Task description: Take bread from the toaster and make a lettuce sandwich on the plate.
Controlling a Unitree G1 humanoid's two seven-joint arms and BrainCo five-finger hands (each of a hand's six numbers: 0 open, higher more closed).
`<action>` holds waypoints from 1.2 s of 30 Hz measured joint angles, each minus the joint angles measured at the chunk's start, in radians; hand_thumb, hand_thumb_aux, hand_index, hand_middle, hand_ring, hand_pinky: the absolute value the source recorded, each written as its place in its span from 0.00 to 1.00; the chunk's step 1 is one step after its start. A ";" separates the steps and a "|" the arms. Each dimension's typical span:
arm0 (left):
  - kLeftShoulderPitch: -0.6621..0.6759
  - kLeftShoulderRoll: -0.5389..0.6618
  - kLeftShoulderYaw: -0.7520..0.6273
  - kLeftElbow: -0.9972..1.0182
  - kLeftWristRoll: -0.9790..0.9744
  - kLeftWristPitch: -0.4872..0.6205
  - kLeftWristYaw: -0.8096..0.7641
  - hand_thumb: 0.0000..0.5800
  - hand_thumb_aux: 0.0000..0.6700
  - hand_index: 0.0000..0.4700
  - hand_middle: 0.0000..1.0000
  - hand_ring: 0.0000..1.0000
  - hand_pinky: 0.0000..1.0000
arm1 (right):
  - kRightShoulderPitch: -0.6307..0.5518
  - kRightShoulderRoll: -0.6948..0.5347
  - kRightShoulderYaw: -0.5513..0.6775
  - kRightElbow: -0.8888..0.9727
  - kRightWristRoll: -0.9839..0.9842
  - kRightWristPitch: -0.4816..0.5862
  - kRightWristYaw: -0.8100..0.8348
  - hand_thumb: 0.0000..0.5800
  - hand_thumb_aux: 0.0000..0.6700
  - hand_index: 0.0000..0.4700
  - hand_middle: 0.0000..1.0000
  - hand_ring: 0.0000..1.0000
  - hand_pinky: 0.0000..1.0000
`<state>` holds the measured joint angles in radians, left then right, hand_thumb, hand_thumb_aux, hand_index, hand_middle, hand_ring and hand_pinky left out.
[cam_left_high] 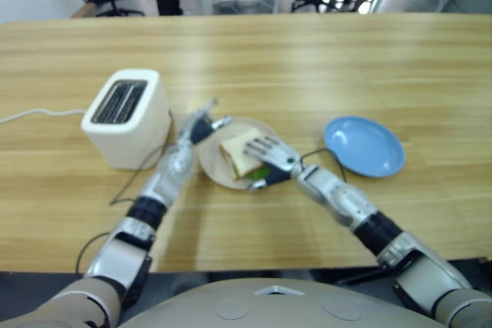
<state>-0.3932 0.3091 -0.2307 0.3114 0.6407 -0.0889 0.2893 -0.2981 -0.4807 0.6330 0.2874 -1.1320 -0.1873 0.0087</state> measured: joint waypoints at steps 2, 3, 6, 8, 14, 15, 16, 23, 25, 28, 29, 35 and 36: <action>0.019 0.021 0.027 -0.111 0.049 0.036 0.030 0.00 0.00 0.00 0.00 0.00 0.00 | 0.002 -0.001 0.000 -0.001 0.000 0.001 0.004 0.00 0.00 0.00 0.00 0.00 0.00; 0.046 0.032 0.037 -0.192 0.078 0.056 0.040 0.00 0.00 0.00 0.00 0.00 0.00 | 0.003 -0.001 0.000 -0.002 0.000 0.002 0.005 0.00 0.00 0.00 0.00 0.00 0.00; 0.086 0.025 0.050 -0.253 0.021 0.059 -0.026 0.00 0.00 0.00 0.00 0.00 0.00 | 0.009 -0.005 -0.009 -0.004 0.026 -0.008 0.004 0.00 0.00 0.00 0.00 0.00 0.00; 0.113 0.008 0.055 -0.242 -0.078 0.047 -0.117 0.00 0.00 0.00 0.00 0.00 0.00 | 0.034 -0.011 -0.041 -0.015 0.071 -0.026 -0.008 0.00 0.00 0.00 0.00 0.00 0.00; 0.248 -0.003 0.084 -0.215 -0.384 0.018 -0.412 1.00 1.00 0.98 1.00 1.00 1.00 | 0.206 -0.073 -0.252 -0.202 0.317 -0.172 -0.171 0.00 0.00 0.00 0.00 0.00 0.00; 0.272 0.009 0.094 -0.240 -0.429 0.017 -0.457 1.00 1.00 0.98 1.00 1.00 1.00 | 0.229 -0.073 -0.320 -0.276 0.397 -0.202 -0.190 0.00 0.00 0.00 0.00 0.00 0.00; 0.296 0.037 0.104 -0.285 -0.495 0.020 -0.529 1.00 1.00 0.98 1.00 1.00 1.00 | 0.261 -0.073 -0.412 -0.386 0.505 -0.239 -0.204 0.00 0.00 0.00 0.00 0.00 0.00; 0.497 0.331 0.179 -0.585 -0.669 0.081 -0.847 1.00 1.00 0.98 1.00 1.00 1.00 | 0.528 -0.228 -0.596 -0.723 0.834 -0.159 0.092 1.00 1.00 0.98 1.00 1.00 1.00; 0.531 0.389 0.186 -0.615 -0.635 0.107 -0.878 1.00 1.00 0.98 1.00 1.00 1.00 | 0.589 -0.264 -0.563 -0.722 0.848 -0.108 0.204 1.00 1.00 0.98 1.00 1.00 1.00; 0.601 0.501 0.135 -0.647 -0.549 0.145 -0.951 1.00 1.00 0.98 1.00 1.00 1.00 | 0.662 -0.302 -0.444 -0.715 0.849 -0.048 0.373 1.00 1.00 0.98 1.00 1.00 1.00; 0.612 0.514 0.114 -0.645 -0.529 0.154 -0.968 1.00 1.00 0.98 1.00 1.00 1.00 | 0.663 -0.299 -0.414 -0.707 0.848 -0.041 0.401 1.00 1.00 0.98 1.00 1.00 1.00; 0.550 0.454 -0.092 -0.542 -0.394 0.191 -1.028 1.00 1.00 0.98 1.00 1.00 1.00 | 0.545 -0.195 -0.245 -0.562 0.773 0.002 0.506 1.00 1.00 0.98 1.00 1.00 1.00; 0.525 0.431 -0.121 -0.514 -0.368 0.194 -1.028 1.00 1.00 0.98 1.00 1.00 1.00 | 0.512 -0.170 -0.224 -0.515 0.750 0.003 0.507 1.00 1.00 0.98 1.00 1.00 1.00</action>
<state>0.1321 0.7405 -0.3518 -0.2027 0.2729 0.1051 -0.7383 0.2134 -0.6510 0.4087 -0.2278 -0.3819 -0.1846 0.5155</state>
